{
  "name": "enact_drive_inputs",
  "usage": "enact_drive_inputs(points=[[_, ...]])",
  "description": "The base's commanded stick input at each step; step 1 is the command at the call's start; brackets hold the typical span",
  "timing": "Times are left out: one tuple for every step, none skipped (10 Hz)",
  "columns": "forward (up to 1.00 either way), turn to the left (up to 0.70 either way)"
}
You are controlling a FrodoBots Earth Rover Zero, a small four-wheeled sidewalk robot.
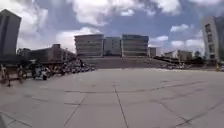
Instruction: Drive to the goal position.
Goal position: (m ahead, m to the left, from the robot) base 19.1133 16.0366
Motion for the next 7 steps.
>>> enact_drive_inputs(points=[[1.0, -0.09], [1.0, -0.08], [1.0, -0.04], [1.0, -0.02], [1.0, 0.0], [1.0, 0.0], [1.0, 0.0]])
